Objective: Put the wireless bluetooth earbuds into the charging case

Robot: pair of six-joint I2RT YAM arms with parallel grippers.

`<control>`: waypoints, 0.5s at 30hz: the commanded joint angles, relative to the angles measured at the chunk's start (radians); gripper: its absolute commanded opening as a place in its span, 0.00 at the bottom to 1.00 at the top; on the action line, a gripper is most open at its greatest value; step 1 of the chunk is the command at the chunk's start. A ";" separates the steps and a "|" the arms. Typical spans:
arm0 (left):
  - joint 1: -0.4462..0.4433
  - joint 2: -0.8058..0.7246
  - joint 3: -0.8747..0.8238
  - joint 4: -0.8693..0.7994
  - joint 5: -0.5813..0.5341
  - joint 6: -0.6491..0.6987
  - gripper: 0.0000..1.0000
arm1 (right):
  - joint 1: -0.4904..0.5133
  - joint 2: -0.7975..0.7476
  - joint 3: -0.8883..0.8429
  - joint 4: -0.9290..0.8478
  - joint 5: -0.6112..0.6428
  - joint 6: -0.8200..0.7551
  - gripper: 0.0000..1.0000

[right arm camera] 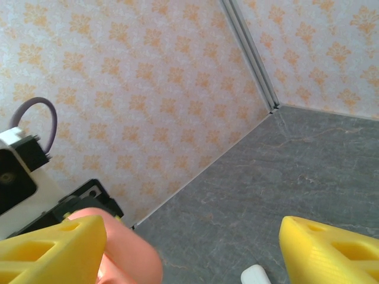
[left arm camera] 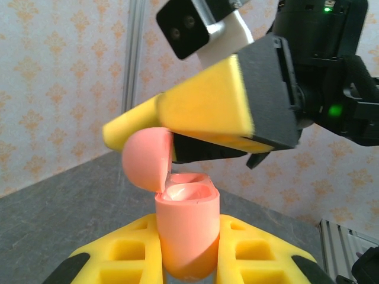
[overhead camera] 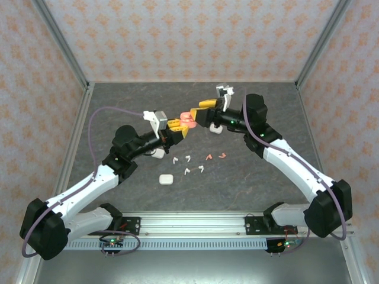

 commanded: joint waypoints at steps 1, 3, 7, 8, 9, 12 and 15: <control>-0.013 -0.007 0.018 0.048 0.024 0.018 0.00 | -0.003 0.020 0.038 -0.019 0.000 -0.019 0.77; -0.013 -0.008 0.021 0.038 0.024 0.022 0.00 | -0.008 0.019 0.049 -0.035 0.001 -0.015 0.77; -0.014 -0.017 0.021 0.012 0.019 0.037 0.00 | -0.031 -0.009 0.054 -0.045 0.001 0.021 0.77; -0.013 -0.020 0.023 -0.004 0.019 0.043 0.00 | -0.040 -0.022 0.054 -0.046 -0.005 0.039 0.78; -0.014 -0.026 0.022 -0.019 0.019 0.050 0.00 | -0.049 -0.037 0.052 -0.057 -0.006 0.058 0.78; -0.015 -0.055 0.018 -0.053 0.020 0.061 0.00 | -0.079 -0.087 0.046 -0.118 -0.002 0.117 0.78; -0.015 -0.092 0.012 -0.118 0.011 0.095 0.00 | -0.100 -0.116 0.054 -0.275 0.020 0.105 0.78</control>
